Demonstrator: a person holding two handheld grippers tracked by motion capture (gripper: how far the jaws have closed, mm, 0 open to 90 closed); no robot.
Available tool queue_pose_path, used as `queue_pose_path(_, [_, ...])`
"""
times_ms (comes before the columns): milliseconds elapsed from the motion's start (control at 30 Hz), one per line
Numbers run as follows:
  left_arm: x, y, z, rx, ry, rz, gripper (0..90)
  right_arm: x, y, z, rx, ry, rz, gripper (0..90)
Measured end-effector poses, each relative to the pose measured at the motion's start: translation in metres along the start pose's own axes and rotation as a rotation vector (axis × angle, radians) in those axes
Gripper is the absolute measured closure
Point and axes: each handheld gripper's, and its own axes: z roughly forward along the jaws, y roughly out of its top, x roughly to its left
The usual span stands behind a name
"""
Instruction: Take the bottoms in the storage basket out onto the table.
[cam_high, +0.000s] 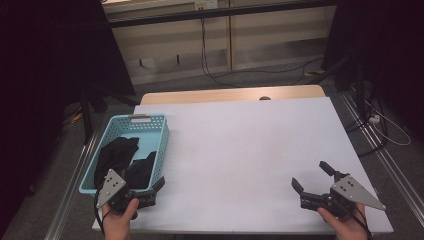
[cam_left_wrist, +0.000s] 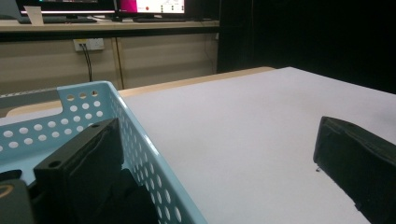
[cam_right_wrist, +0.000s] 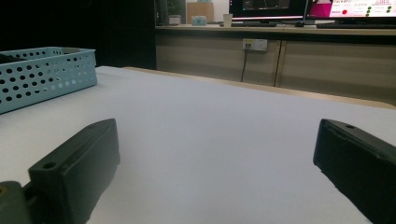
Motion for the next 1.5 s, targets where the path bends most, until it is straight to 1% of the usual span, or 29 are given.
queue_pose_path(200, [0.000, 0.001, 0.000, 0.004, -0.004, -0.006, 1.5, 0.000, 0.000, 0.000, -0.001, 0.003, 0.000, 0.0])
queue_pose_path(233, [0.001, 0.001, 0.000, 0.006, -0.004, -0.002, 1.5, 0.001, 0.001, 0.000, -0.004, 0.005, 0.000, 0.0])
queue_pose_path(333, [0.001, 0.003, -0.001, 0.002, -0.010, -0.009, 1.5, 0.001, 0.001, 0.000, -0.001, 0.007, -0.004, 0.0])
queue_pose_path(467, [0.000, 0.007, 0.000, -0.004, -0.017, -0.013, 1.5, 0.001, 0.001, -0.001, -0.002, 0.014, -0.007, 0.0])
queue_pose_path(533, [0.000, 0.010, 0.001, -0.004, -0.023, -0.007, 1.5, 0.001, 0.001, -0.002, 0.000, 0.014, -0.005, 0.0])
queue_pose_path(567, [-0.001, 0.011, 0.002, -0.008, -0.023, -0.013, 1.5, 0.001, 0.001, -0.002, 0.001, 0.016, -0.004, 0.0])
queue_pose_path(600, [0.000, 0.012, 0.002, -0.007, -0.024, -0.010, 1.5, 0.001, 0.000, -0.002, 0.001, 0.015, -0.004, 0.0])
queue_pose_path(633, [-0.001, 0.013, 0.002, -0.011, -0.032, -0.018, 1.5, 0.001, 0.000, -0.002, 0.001, 0.015, -0.004, 0.0])
queue_pose_path(800, [0.000, 0.020, 0.004, -0.010, -0.040, -0.009, 1.5, 0.001, 0.001, -0.002, 0.000, 0.021, -0.007, 0.0])
queue_pose_path(833, [0.000, 0.022, 0.004, -0.014, -0.043, -0.019, 1.5, 0.002, 0.001, -0.002, 0.001, 0.024, -0.010, 0.0])
queue_pose_path(933, [0.001, 0.028, 0.004, -0.023, -0.051, -0.020, 1.5, 0.002, 0.001, -0.002, 0.000, 0.027, -0.010, 0.0])
queue_pose_path(1067, [0.003, 0.040, 0.005, -0.028, -0.054, -0.003, 1.5, 0.002, 0.001, -0.002, 0.003, 0.029, -0.013, 0.0])
queue_pose_path(1100, [0.005, 0.045, 0.006, -0.035, -0.059, -0.009, 1.5, 0.002, 0.001, -0.002, 0.003, 0.029, -0.013, 0.0])
queue_pose_path(1133, [0.005, 0.045, 0.006, -0.035, -0.059, -0.009, 1.5, 0.002, 0.001, -0.002, 0.002, 0.030, -0.012, 0.0])
queue_pose_path(1200, [0.007, 0.051, 0.008, -0.035, -0.061, 0.000, 1.5, 0.002, 0.001, -0.002, 0.002, 0.030, -0.013, 0.0])
queue_pose_path(1300, [0.012, 0.060, 0.011, -0.029, -0.060, 0.021, 1.5, 0.002, 0.001, -0.002, 0.001, 0.029, -0.015, 0.0])
queue_pose_path(1367, [0.015, 0.064, 0.013, -0.031, -0.063, 0.020, 1.5, 0.002, 0.001, -0.002, 0.002, 0.030, -0.014, 0.0])
queue_pose_path(1400, [0.017, 0.066, 0.014, -0.027, -0.066, 0.027, 1.5, 0.002, 0.001, -0.002, 0.002, 0.030, -0.015, 0.0])
queue_pose_path(1433, [0.021, 0.069, 0.017, -0.024, -0.071, 0.027, 1.5, 0.002, 0.001, -0.002, 0.002, 0.031, -0.014, 0.0])
queue_pose_path(1500, [0.022, 0.070, 0.018, -0.019, -0.068, 0.026, 1.4, 0.002, 0.001, -0.002, 0.002, 0.031, -0.015, 0.0])
